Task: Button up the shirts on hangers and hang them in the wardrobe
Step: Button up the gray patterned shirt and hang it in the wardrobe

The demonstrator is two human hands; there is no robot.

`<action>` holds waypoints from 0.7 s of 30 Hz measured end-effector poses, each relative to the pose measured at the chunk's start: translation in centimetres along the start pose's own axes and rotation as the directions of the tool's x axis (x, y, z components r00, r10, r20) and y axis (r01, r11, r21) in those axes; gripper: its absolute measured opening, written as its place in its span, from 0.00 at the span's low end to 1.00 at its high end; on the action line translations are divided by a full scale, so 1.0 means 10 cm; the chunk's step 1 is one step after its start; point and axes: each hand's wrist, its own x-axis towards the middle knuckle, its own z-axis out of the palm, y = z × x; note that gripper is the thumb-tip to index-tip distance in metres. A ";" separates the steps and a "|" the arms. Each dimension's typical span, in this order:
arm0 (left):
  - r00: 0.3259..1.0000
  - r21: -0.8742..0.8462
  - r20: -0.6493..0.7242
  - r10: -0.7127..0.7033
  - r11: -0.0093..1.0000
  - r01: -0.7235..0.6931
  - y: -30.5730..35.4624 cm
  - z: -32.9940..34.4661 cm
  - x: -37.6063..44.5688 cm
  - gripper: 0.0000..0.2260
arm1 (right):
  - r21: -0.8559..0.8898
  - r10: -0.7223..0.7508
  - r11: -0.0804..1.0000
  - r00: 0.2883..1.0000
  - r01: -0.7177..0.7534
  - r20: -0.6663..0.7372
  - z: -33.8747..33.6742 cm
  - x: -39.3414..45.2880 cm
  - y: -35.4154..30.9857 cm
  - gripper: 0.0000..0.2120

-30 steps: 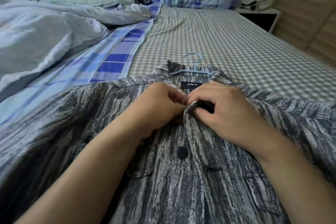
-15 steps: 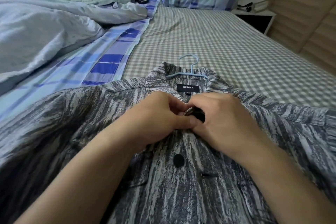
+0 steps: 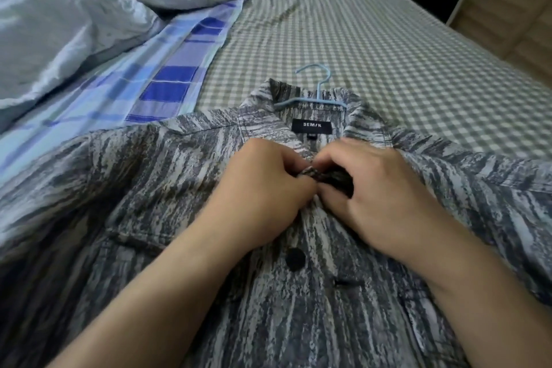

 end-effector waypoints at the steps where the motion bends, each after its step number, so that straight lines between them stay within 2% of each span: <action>1: 1.000 -0.071 -0.019 -0.020 0.997 0.019 0.02 0.01 -0.02 0.05 | 0.018 0.010 1.000 1.000 -0.010 -0.012 -0.01 -0.03 -0.01 0.13; 4: 0.989 -0.298 -0.072 -0.126 0.949 0.099 0.03 0.06 -0.09 0.03 | 0.003 -0.005 1.000 0.996 0.005 -0.094 0.02 -0.11 -0.05 0.15; 7: 0.984 -0.407 -0.020 -0.177 0.900 0.154 0.05 0.07 -0.05 0.08 | -0.016 0.006 1.000 0.986 -0.009 -0.167 0.03 -0.06 -0.03 0.14; 9: 0.987 -0.406 -0.018 -0.157 0.904 0.137 0.03 0.06 -0.05 0.12 | -0.071 -0.011 0.997 0.985 -0.002 -0.174 0.04 -0.05 -0.02 0.13; 14: 0.987 -0.436 0.038 -0.154 0.886 0.155 0.02 0.02 -0.03 0.12 | -0.158 -0.061 0.987 0.980 0.031 -0.188 0.05 -0.02 0.03 0.12; 18: 0.996 -0.272 -0.011 -0.090 0.959 0.083 -0.02 0.00 -0.02 0.04 | -0.177 -0.103 0.982 0.979 0.072 -0.175 0.04 -0.02 0.09 0.10; 21: 0.997 -0.238 -0.063 -0.047 0.971 0.031 -0.01 0.03 -0.03 0.05 | -0.123 -0.119 0.988 0.974 0.096 -0.195 0.03 -0.01 0.11 0.08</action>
